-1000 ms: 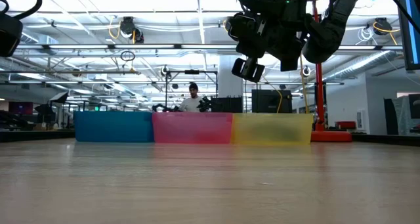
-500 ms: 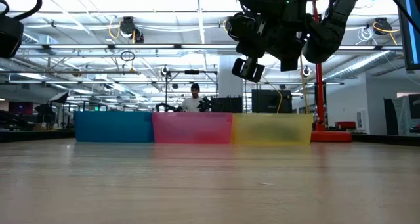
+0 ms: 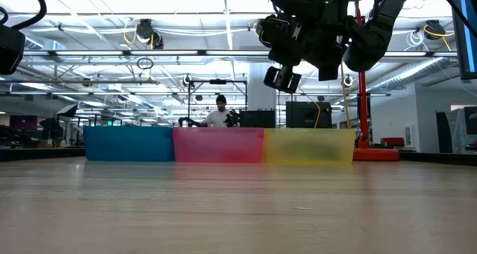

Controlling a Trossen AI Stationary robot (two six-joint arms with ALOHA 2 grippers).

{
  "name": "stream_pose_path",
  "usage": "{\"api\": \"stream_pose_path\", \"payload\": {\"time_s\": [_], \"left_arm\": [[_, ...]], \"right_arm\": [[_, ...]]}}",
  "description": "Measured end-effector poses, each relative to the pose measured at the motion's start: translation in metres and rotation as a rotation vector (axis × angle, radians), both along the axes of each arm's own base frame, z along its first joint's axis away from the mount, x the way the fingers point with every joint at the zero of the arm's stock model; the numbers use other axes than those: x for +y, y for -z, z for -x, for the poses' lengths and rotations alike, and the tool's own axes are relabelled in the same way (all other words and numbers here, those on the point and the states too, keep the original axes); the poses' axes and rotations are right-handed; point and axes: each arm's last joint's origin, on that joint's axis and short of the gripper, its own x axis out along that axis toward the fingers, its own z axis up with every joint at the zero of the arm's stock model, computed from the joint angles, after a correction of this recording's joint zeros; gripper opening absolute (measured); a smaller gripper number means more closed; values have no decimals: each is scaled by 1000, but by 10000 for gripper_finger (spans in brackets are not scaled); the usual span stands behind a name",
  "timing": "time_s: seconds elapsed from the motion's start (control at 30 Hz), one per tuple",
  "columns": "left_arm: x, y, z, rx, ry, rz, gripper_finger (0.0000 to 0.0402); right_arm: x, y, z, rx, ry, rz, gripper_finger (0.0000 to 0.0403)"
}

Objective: Pick and place Stapler, Stapler remover, tape
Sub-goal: Put the blue staple remover into the blue bin

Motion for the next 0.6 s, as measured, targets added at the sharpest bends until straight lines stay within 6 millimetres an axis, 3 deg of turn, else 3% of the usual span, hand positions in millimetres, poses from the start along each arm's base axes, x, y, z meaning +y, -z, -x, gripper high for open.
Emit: {"api": "stream_pose_path", "payload": {"time_s": [0.3, 0.6], "left_arm": [[-1, -1, 2, 10, -15, 28, 86], [-13, -6, -3, 30, 9, 224, 86]], "right_arm": [[0, 0, 0, 12, 0, -10, 141], [0, 0, 0, 20, -1, -16, 141]]}}
